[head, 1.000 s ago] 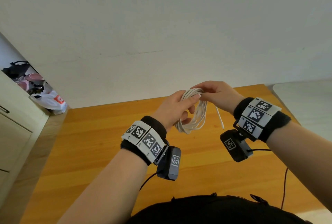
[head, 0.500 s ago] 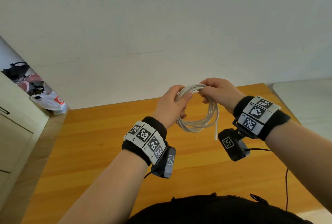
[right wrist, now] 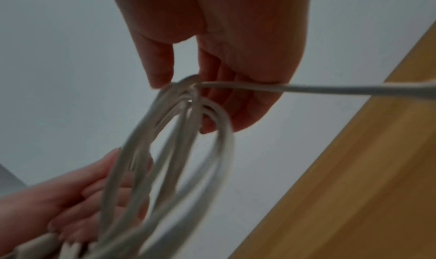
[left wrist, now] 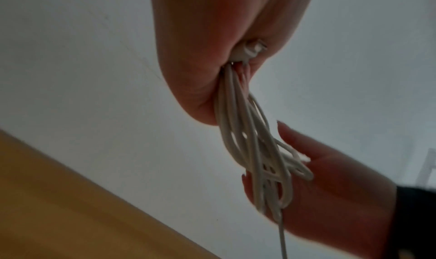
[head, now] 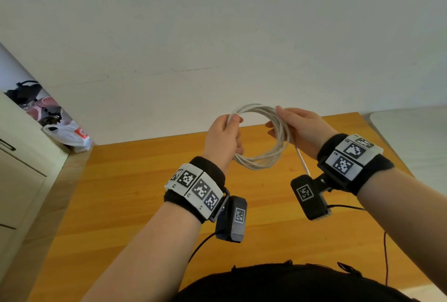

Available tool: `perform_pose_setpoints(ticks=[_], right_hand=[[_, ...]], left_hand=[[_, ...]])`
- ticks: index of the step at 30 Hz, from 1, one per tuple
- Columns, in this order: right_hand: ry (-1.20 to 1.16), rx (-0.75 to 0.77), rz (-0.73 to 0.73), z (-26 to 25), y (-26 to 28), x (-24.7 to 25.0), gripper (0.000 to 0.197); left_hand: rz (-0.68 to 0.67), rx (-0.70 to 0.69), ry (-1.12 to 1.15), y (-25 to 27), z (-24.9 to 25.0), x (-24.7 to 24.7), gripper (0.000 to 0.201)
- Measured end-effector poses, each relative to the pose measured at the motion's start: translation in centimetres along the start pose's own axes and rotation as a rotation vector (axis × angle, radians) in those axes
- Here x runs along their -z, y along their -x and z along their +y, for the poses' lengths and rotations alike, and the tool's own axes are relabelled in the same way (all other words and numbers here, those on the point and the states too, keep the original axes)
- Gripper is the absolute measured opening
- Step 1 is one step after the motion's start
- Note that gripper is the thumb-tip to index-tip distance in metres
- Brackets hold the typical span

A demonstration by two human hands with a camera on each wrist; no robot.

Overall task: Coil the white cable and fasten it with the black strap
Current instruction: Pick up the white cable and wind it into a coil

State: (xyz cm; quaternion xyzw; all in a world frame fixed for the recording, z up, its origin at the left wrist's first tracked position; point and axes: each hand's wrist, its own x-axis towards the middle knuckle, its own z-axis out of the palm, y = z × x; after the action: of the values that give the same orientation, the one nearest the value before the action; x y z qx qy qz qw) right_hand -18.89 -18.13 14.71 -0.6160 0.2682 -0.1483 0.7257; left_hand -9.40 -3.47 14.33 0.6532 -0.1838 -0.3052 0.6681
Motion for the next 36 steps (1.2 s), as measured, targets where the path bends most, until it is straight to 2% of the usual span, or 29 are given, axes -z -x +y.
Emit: perform_pose_setpoints(ticks=[3,6,10,12,15,19,22,26,29,32,36], right_hand=[[0.014,-0.054,0.057,1.2,0.3,0.6,0.037],[0.282,-0.052,0.145,2.1,0.7,0.3,0.027],[0.629,-0.041,0.221,2.5,0.8,0.1,0.029],[0.553,-0.066,0.219,2.9,0.6,0.0,0.024],[0.177,-0.115,0.158,2.9,1.0,-0.6,0.019],[-0.167,-0.131,0.064,2.5,1.7,-0.8,0.020],[-0.355,-0.199,0.095,2.5,1.6,-1.1,0.022],[-0.381,-0.258,0.024,2.4,1.5,-0.9,0.042],[-0.302,-0.222,-0.101,2.4,1.7,-0.9,0.029],[-0.256,-0.209,-0.144,2.4,1.6,-0.7,0.015],[-0.225,-0.230,-0.233,2.1,1.4,0.0,0.014]], left_hand=[[0.063,0.023,0.120,-0.2,-0.1,0.3,0.021],[0.108,0.023,0.160,-0.4,-0.2,0.3,0.021],[0.122,0.039,0.196,-0.3,-0.4,-0.1,0.021],[0.114,0.046,0.233,-0.2,-0.5,-0.3,0.021],[0.120,0.049,0.274,0.0,-0.6,-0.6,0.021],[0.143,0.027,0.289,0.0,-0.7,-0.5,0.021],[0.155,0.001,0.252,-0.1,-0.9,-0.3,0.021],[0.162,-0.014,0.208,-0.2,-1.2,-0.3,0.021],[0.165,-0.008,0.175,-0.2,-1.4,-0.3,0.021],[0.158,0.015,0.197,-0.2,-1.4,-0.4,0.021],[0.165,0.052,0.231,-0.3,-1.5,-0.2,0.022]])
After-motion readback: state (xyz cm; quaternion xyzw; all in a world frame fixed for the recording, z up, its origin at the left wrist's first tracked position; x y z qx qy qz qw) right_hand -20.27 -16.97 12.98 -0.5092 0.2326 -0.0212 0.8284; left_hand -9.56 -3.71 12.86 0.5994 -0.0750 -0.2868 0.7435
